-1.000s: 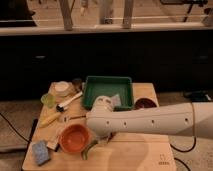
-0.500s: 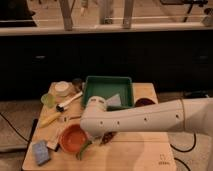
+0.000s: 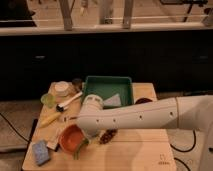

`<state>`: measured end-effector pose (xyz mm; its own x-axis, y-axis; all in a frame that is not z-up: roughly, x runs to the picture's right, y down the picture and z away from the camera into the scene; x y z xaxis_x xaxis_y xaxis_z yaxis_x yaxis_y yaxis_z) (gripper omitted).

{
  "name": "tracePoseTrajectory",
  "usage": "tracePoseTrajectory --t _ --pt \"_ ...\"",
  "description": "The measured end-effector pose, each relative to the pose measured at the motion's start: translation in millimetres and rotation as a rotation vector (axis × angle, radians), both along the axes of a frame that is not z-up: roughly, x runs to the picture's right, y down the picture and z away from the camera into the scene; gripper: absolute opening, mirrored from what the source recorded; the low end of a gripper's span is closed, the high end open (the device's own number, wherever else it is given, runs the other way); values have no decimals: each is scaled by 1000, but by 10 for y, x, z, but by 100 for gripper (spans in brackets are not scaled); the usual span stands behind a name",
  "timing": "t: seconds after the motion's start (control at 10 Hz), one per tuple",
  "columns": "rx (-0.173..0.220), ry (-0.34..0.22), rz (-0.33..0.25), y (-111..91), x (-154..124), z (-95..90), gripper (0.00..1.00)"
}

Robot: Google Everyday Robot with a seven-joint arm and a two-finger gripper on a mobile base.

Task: Place pepper in red bowl

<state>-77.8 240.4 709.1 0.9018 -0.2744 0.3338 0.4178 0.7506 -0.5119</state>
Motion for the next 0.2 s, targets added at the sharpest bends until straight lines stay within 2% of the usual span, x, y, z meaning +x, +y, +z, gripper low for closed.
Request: tracePoseTrajectory --t 0.2 --pt "3 -22 -20 -29 -107 18 0"
